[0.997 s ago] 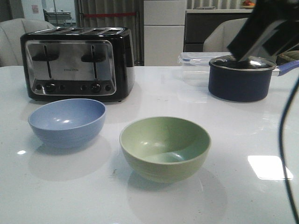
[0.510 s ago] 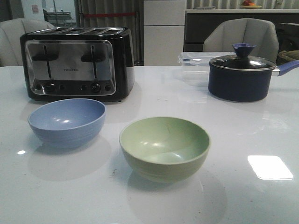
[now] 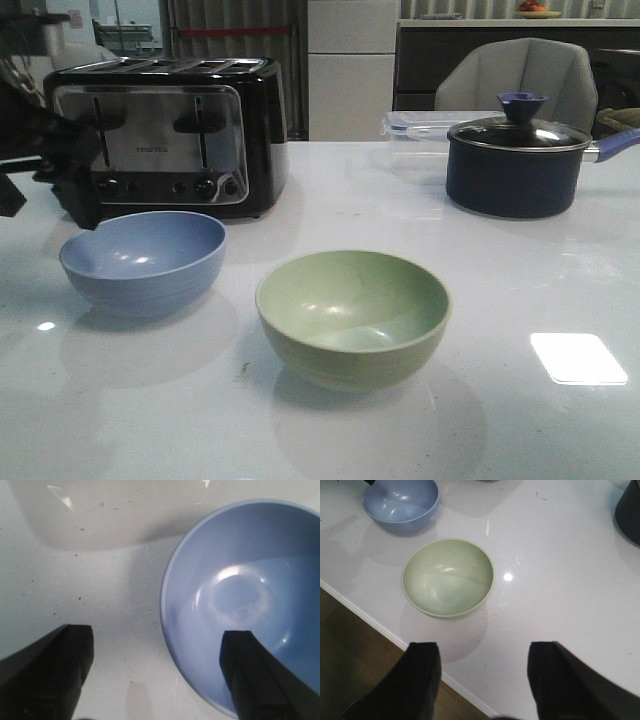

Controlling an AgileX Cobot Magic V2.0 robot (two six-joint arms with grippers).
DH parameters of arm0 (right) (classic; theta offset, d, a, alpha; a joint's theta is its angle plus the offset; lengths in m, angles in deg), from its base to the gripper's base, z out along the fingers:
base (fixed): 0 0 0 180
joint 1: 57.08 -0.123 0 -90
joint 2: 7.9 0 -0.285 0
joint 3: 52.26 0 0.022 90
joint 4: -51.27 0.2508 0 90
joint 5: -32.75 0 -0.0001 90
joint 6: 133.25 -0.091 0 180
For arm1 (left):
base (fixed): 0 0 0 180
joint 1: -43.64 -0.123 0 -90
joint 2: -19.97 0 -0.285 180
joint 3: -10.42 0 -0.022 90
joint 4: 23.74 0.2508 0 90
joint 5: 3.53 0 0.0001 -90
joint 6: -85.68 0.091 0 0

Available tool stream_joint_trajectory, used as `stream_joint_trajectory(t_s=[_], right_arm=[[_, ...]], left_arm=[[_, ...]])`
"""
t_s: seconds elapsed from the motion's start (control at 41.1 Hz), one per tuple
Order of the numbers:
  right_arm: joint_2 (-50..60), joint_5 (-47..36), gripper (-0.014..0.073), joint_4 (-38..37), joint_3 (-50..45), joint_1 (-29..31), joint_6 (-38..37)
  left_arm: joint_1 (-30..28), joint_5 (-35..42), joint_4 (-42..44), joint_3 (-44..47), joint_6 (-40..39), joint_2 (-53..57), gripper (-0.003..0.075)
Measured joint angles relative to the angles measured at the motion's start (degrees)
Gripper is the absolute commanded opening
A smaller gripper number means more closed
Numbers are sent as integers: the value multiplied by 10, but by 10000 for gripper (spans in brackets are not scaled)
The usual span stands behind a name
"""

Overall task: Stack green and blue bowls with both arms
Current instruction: 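Lower the left gripper onto the light blue bowl rim, then grasp and lift the blue bowl with the left gripper over the green bowl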

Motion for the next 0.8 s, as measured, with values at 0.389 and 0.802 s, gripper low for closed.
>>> stream_joint_trajectory(t_s=[0.389, 0.802], right_arm=[[0, 0, 496, 0, 0, 0, 0], [0, 0, 496, 0, 0, 0, 0]], left_arm=[[0, 11, -9, -44, 0, -98, 212], [6, 1, -56, -47, 0, -69, 93]])
